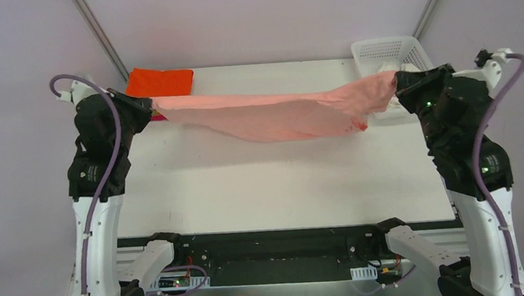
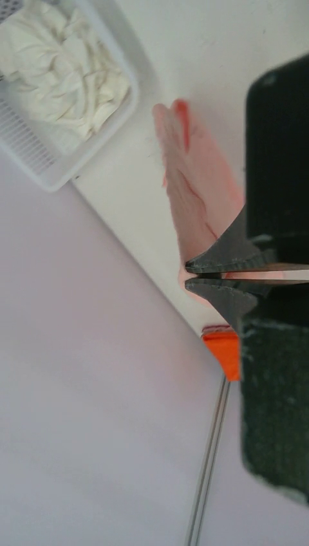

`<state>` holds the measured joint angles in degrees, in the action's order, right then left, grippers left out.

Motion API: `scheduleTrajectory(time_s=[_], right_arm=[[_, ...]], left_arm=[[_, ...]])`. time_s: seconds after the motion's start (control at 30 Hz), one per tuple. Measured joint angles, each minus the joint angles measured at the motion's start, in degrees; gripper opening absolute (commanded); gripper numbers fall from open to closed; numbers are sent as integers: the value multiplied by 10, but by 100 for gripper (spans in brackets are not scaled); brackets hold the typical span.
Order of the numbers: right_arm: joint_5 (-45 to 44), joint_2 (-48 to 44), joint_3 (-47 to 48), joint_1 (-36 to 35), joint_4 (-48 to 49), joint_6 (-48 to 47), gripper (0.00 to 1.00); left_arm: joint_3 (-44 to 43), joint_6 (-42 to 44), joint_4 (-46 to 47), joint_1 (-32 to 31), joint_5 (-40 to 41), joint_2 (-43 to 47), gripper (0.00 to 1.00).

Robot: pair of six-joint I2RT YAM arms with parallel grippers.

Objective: Fold and stack the t-shirts
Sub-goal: Flatten out the tshirt

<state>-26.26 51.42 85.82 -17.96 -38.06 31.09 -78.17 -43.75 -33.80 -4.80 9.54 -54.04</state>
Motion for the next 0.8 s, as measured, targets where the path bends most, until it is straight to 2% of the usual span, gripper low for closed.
scheduleTrajectory(time_s=[0.2, 0.43, 0.63, 0.8], right_arm=[[40, 31, 175, -1, -19, -52, 0], [87, 59, 370, -1, -56, -94, 0], [112, 42, 447, -1, -58, -111, 0], [116, 32, 470, -1, -42, -132, 0]], left_arm=[[-130, 14, -53, 0, 6, 15, 0], [-288, 24, -116, 0, -25, 16, 0], [-432, 29, -154, 0, -53, 19, 0], [-461, 29, -163, 0, -66, 33, 0]])
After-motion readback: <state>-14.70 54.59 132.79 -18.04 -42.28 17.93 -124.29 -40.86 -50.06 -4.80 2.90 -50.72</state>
